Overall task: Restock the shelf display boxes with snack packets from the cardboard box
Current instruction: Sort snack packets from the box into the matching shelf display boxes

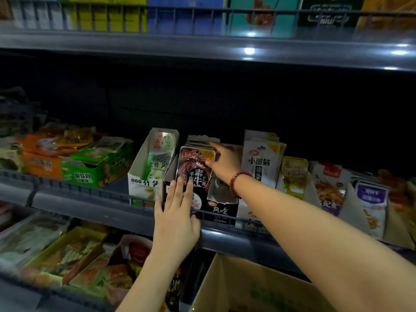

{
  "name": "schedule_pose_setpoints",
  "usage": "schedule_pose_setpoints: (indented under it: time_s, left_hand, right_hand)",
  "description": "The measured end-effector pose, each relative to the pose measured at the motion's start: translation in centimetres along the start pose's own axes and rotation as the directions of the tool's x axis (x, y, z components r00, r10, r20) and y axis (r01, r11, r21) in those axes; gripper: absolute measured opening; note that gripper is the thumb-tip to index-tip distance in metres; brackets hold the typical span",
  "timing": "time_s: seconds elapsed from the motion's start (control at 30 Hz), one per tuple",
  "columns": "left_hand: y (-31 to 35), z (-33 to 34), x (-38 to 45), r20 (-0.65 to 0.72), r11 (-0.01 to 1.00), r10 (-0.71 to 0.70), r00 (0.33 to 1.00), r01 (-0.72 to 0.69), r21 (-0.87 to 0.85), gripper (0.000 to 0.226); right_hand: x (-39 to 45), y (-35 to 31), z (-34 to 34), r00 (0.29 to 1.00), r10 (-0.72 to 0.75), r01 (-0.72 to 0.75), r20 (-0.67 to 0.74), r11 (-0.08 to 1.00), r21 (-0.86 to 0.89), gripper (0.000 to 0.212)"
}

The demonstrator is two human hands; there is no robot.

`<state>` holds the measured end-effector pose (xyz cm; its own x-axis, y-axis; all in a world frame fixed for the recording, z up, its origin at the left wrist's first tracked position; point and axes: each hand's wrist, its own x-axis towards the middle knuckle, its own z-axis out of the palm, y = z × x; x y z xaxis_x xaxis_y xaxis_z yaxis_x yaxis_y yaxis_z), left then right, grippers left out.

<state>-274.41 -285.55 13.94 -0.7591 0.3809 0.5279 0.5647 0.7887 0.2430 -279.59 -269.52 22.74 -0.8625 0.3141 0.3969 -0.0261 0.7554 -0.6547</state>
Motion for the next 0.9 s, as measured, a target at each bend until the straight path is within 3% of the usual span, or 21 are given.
schedule_pose_setpoints:
  time_s: [0.1,0.17,0.27,0.53,0.77,0.9]
  left_hand:
    - [1.3,-0.8,-1.2,0.045,0.998,-0.013,0.999,0.016,-0.06,0.065]
    - [2.8,-2.0,-2.5,0.019,0.996,0.015,1.0,-0.014,-0.091,0.059]
    - [5.6,-3.6,-5.1,0.092,0.989,0.056,0.994,-0.043,-0.143,0.054]
    - [11.3,-4.7,-14.4,0.316,0.927,0.142,0.938,-0.015,-0.374,0.041]
    - [16.5,-3.8,-19.6,0.639,0.893,0.173,0.749,0.154,-0.422,0.032]
    - [18.4,-1.5,-20.1,0.802,0.903,0.171,0.572,0.234,-0.359,0.031]
  right_hand:
    - [-2.8,0.4,-1.3,1.0,0.008,-0.008,0.001,0.999,-0.031,0.054]
    - [-5.8,0.7,-2.7,0.999,-0.038,0.04,0.026,0.996,-0.081,0.048]
    - [-11.5,1.2,-5.3,0.993,-0.116,0.119,0.032,0.985,-0.125,0.04]
    - [-27.7,5.3,-14.5,0.947,-0.031,0.104,0.319,0.972,-0.212,0.027]
    - [-37.6,10.5,-19.7,0.914,0.13,0.032,0.384,0.92,-0.39,0.027]
    - [-41.3,13.1,-21.7,0.943,0.164,-0.007,0.29,0.879,-0.476,0.029]
